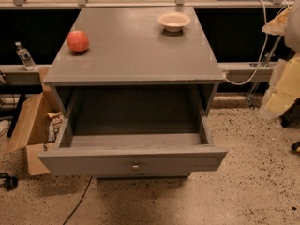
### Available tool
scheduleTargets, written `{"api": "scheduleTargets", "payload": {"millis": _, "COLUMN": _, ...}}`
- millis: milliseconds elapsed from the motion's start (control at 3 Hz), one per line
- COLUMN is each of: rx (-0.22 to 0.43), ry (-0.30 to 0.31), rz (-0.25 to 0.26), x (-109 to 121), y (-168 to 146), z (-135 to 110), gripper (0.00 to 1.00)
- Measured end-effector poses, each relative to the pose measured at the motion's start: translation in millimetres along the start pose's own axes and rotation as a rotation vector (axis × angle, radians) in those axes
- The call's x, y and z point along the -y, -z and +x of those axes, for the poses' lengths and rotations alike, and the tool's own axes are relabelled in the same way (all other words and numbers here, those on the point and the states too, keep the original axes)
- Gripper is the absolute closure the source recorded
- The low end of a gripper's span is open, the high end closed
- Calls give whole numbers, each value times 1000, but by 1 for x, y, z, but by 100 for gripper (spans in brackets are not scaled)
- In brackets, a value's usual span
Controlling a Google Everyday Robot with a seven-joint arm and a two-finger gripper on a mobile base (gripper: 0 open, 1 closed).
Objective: Close top drawer
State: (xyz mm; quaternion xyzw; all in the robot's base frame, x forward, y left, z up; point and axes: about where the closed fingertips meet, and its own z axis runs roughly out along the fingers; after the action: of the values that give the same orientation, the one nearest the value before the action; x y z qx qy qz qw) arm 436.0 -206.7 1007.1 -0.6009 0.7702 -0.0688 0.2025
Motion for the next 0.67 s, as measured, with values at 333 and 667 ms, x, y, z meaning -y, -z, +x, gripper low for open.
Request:
{"api": "scheduleTargets", "payload": {"millis": 333, "rx": 1, "ry": 0, "rz": -2, "x": -1, "y": -1, "z": 0, "gripper": 0}}
{"api": "scheduleTargets", "payload": {"millis": 667, "rx": 17, "ry": -10, "rz": -55, "x": -29, "y": -37, "z": -3, "gripper": 0}}
